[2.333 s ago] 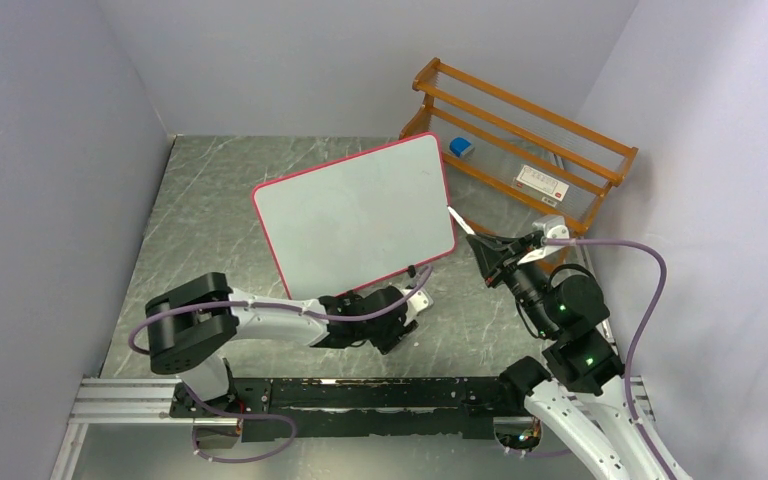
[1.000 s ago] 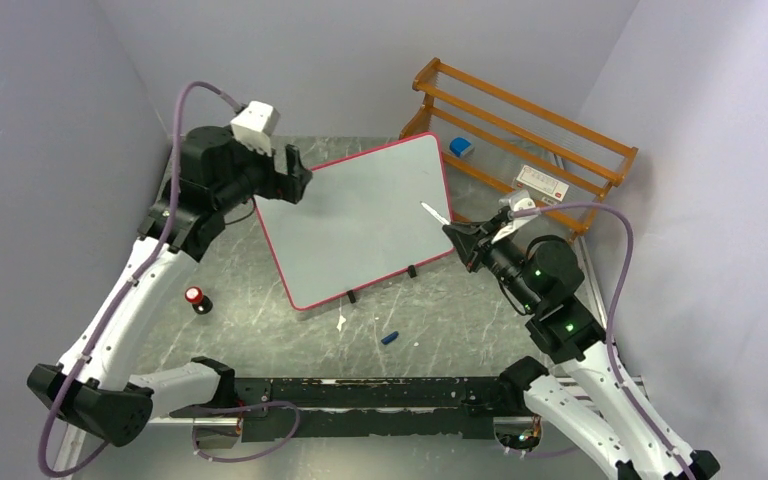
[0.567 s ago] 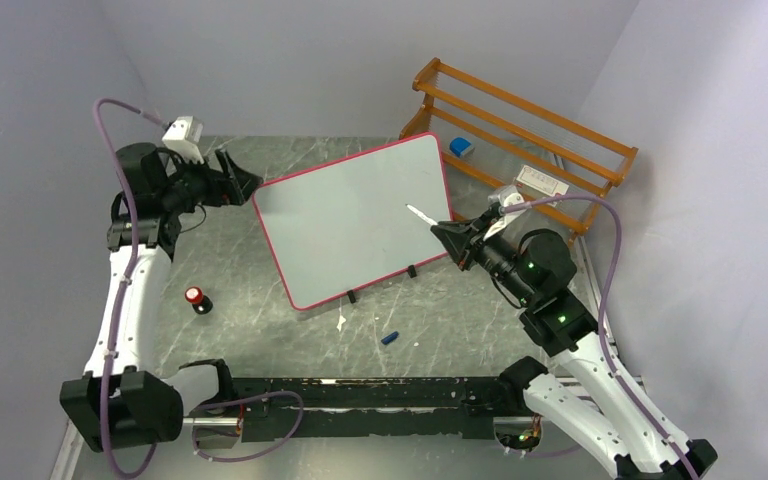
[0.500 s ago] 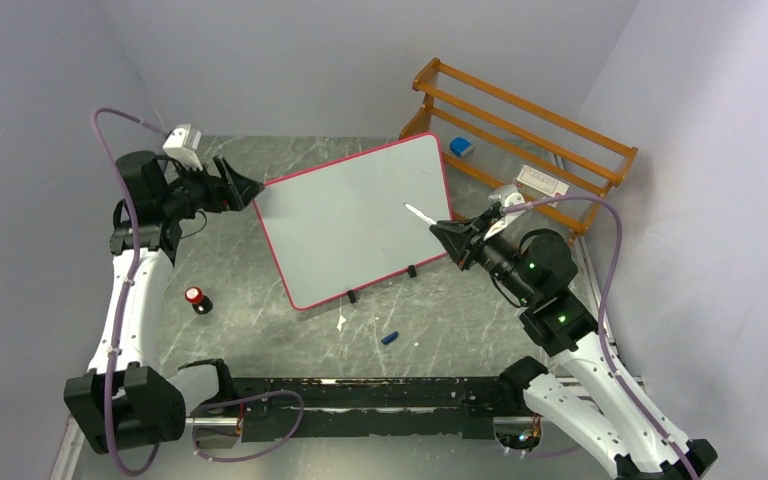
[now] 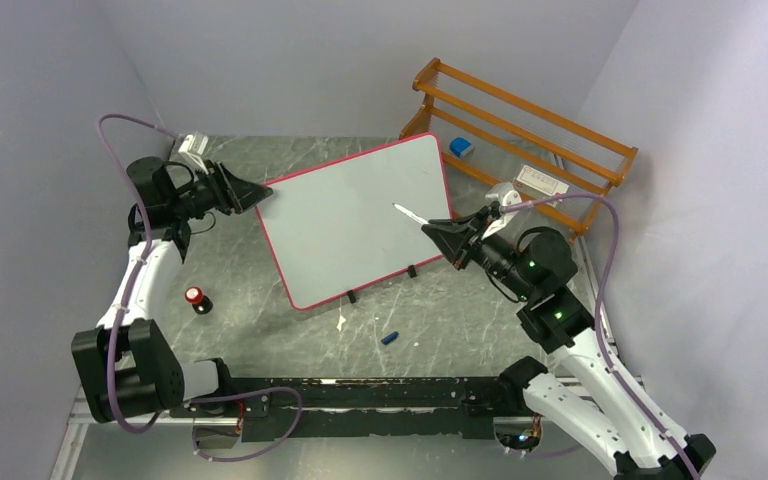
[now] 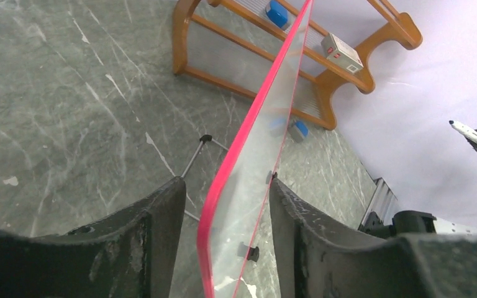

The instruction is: Write a sentence on the whiteboard

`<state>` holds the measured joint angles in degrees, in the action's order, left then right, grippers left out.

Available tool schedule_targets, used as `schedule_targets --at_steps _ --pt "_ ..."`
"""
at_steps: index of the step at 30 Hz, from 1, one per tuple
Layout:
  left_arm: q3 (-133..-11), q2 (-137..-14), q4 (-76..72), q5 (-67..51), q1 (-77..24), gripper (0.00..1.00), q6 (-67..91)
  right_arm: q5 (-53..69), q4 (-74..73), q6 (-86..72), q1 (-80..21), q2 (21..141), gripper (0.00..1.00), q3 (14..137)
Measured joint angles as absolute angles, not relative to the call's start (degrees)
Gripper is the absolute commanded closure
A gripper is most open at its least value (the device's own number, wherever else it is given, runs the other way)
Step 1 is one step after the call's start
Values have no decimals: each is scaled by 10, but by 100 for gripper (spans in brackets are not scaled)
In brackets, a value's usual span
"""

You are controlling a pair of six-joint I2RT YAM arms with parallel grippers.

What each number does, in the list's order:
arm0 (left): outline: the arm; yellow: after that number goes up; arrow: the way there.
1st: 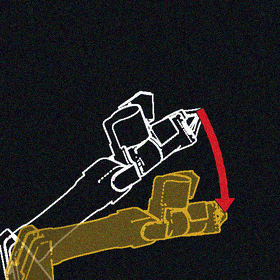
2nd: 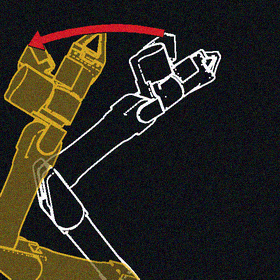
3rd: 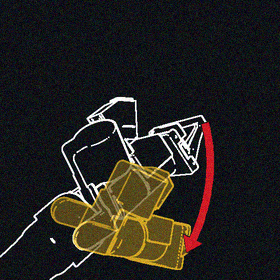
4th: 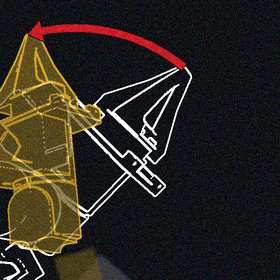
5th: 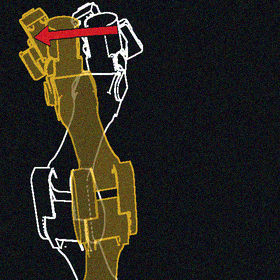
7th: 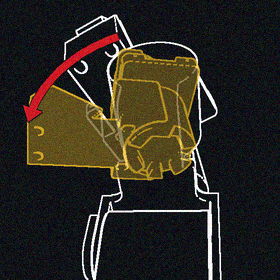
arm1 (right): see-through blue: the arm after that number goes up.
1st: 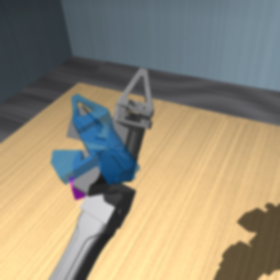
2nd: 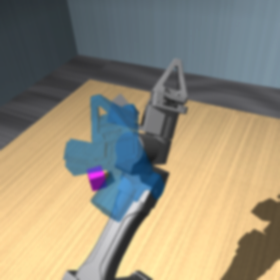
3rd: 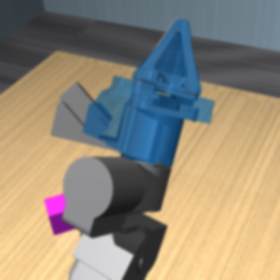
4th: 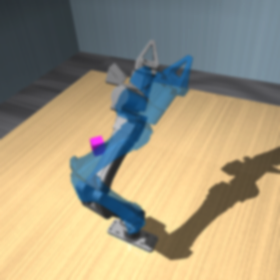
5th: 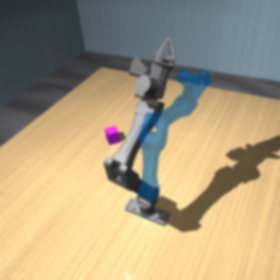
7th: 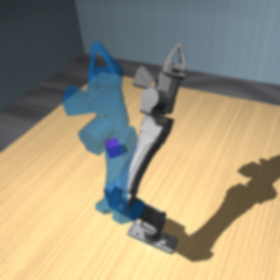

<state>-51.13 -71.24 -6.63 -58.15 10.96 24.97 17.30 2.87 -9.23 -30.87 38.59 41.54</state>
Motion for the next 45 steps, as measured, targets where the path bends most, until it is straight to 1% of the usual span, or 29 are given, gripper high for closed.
schedule_targets --at_steps 2,4,5,8,9,10,12,21,24,26,31,36,45 --pt "-509 -732 -92 -599 110 52 257 177 32 -92 -309 394 100 415" --pt "-498 -746 -120 -615 111 60 271 179 32 -92 -310 401 100 415" --pt "-490 -751 -138 -623 112 66 281 181 32 -92 -310 403 100 415" --pt "-470 -763 -188 -648 112 88 309 185 35 -92 -312 409 100 415" --pt "-465 -768 -206 -656 112 94 316 187 37 -92 -314 411 100 415" --pt "-461 -772 -222 -665 112 95 324 187 39 -92 -316 413 100 415" --pt "-455 -778 -258 -693 112 95 335 187 43 -92 -318 416 100 415" --pt "-409 -793 -415 -737 109 95 405 187 49 -88 -337 428 100 415" --pt "-404 -791 -427 -737 99 95 409 180 49 -85 -348 429 100 415" --pt "-405 -786 -407 -736 90 95 390 171 49 -82 -359 429 100 415" --pt "-436 -769 -275 -720 58 95 285 119 47 -65 -412 436 100 416" --pt "-438 -755 -243 -704 35 95 263 15 20 -45 -510 473 100 437" --pt "-439 -731 -191 -675 22 95 234 -197 -58 -32 -655 581 100 556"
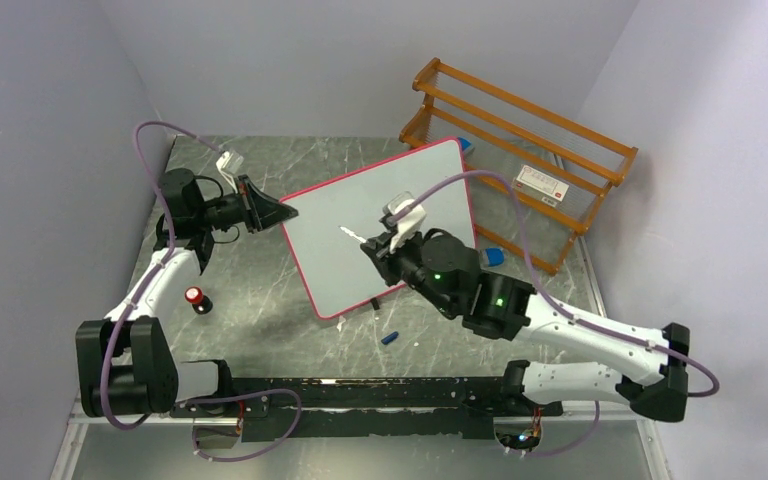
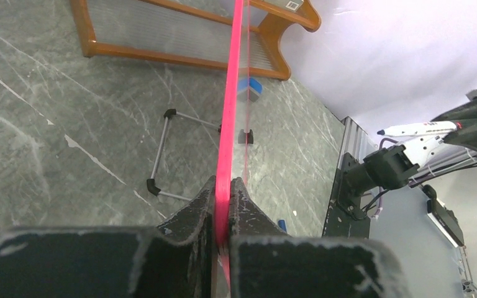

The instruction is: Write a sentence on the whiteboard

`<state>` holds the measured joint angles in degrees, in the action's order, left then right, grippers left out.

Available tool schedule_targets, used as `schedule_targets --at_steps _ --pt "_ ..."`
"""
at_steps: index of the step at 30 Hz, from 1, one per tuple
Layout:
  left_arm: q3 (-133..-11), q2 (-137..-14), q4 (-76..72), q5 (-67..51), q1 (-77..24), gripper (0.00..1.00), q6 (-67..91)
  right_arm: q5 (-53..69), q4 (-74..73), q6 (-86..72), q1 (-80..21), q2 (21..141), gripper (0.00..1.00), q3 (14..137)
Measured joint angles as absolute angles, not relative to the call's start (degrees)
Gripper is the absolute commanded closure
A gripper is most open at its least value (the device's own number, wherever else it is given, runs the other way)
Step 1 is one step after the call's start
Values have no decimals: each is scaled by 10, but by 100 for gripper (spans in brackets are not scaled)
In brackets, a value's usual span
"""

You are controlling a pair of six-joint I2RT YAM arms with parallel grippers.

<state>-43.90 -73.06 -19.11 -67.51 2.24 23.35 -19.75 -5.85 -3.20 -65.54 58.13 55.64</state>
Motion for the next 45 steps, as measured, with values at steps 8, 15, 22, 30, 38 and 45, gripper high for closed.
schedule_targets --at_steps 8,15,22,30,38,45 --pt "-443 -716 -157 -652 15 95 223 -337 -157 -58 -721 695 100 686" --pt "-428 -688 -151 -633 10 95 223 -361 -227 -89 -728 775 100 767" --pt "-427 -690 -138 -628 10 95 214 -361 -255 -104 -730 829 100 805" --pt "-429 -693 -133 -628 10 95 209 -369 -240 -103 -731 861 100 807" --pt "-431 -693 -126 -628 10 95 203 -369 -214 -98 -732 873 100 810" --pt "-431 -693 -126 -630 10 95 203 -369 -201 -91 -733 883 100 821"
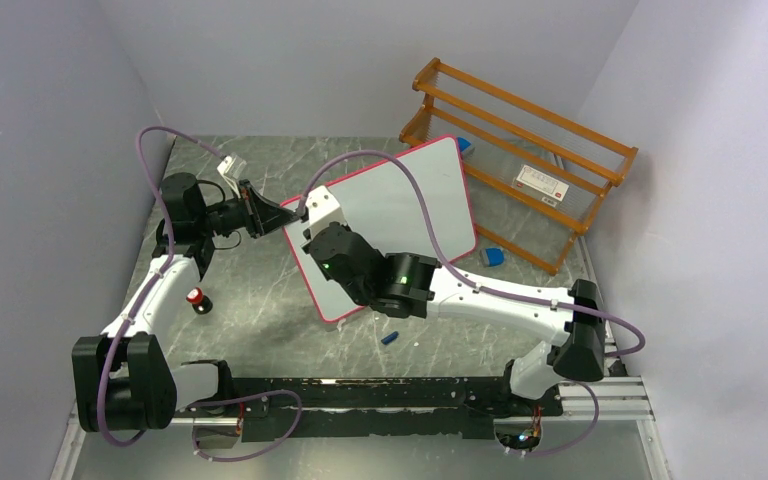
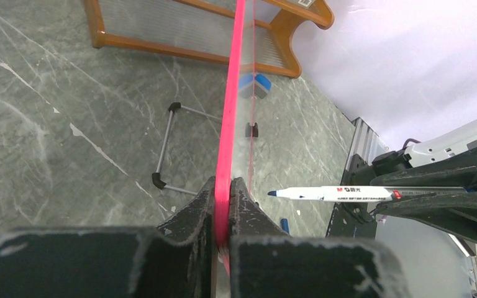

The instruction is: Write a sentence on the whiteboard

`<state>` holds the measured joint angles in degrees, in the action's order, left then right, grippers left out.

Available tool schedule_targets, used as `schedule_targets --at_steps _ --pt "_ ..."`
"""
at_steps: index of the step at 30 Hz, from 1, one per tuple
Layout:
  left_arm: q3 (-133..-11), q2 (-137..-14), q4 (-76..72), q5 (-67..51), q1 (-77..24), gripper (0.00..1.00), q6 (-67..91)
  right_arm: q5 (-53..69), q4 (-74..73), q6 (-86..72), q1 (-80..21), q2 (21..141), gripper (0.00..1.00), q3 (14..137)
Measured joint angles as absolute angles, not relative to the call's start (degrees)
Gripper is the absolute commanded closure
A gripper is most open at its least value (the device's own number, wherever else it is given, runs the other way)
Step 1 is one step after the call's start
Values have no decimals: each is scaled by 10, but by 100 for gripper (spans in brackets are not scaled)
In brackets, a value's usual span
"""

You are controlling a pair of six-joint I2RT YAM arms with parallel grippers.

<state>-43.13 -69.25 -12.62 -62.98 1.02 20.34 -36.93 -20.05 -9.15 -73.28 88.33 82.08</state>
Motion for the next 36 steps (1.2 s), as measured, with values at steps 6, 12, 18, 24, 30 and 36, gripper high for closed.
schedule_targets --at_steps 6,12,18,24,30,36 --pt "-431 -692 -126 -630 10 95 203 -369 -194 -88 -734 901 100 830" --pt "-431 -690 -124 -630 10 95 203 -371 -191 -85 -736 912 100 832" --pt "-431 -690 -123 -630 10 95 202 -380 -183 -83 -738 913 100 832" --pt "-431 -689 -123 -630 10 95 201 -384 -178 -77 -740 919 100 832" --pt "-431 -689 -122 -630 10 95 202 -386 -171 -75 -740 921 100 832" --pt "-431 -689 -122 -630 10 95 202 -393 -170 -72 -740 931 100 832"
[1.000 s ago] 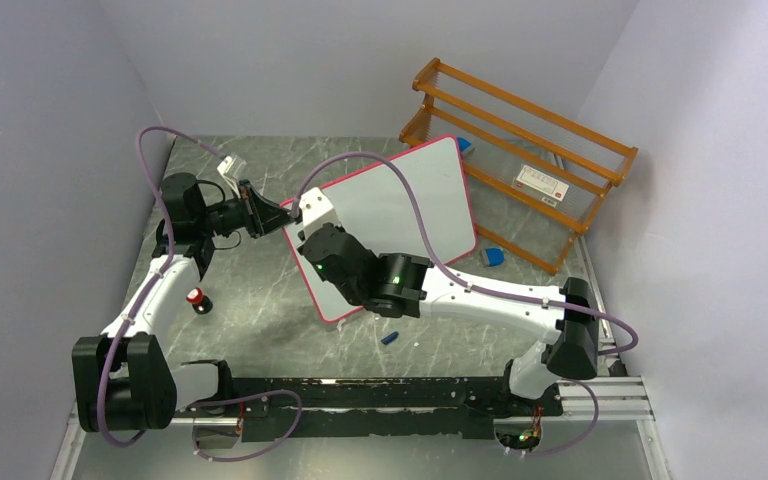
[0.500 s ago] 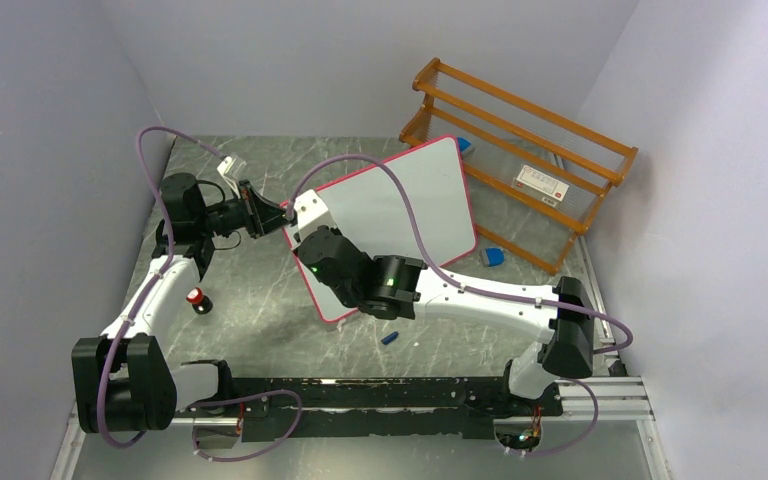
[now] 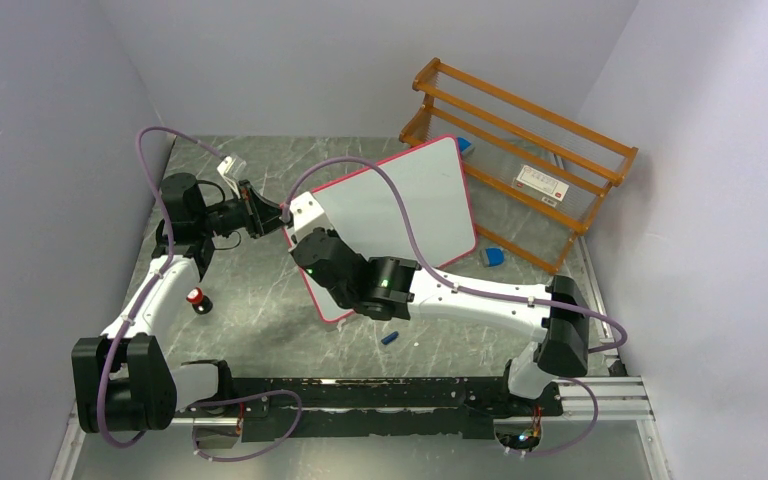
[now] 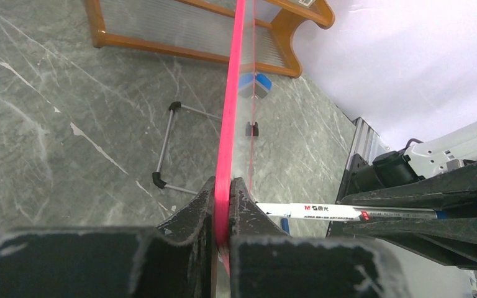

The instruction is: Write a sentence on the whiteboard

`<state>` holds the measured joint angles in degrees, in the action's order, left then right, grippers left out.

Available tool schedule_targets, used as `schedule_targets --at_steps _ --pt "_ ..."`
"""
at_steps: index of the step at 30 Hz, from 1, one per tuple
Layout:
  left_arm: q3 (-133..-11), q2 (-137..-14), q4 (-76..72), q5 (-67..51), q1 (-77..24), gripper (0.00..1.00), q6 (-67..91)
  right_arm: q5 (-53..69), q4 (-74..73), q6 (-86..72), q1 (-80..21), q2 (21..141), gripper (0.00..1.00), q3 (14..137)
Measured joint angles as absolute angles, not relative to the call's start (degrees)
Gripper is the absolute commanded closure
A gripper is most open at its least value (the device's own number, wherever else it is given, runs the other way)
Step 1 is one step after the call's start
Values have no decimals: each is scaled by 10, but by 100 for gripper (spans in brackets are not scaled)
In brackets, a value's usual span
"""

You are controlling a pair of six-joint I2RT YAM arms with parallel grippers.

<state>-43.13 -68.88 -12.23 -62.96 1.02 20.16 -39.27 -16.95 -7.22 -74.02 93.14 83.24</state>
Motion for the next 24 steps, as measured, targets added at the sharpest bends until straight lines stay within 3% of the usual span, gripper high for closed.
schedule_targets --at_steps 24 --pt "-431 -687 -122 -625 5 95 201 -433 -170 -63 -744 935 100 834"
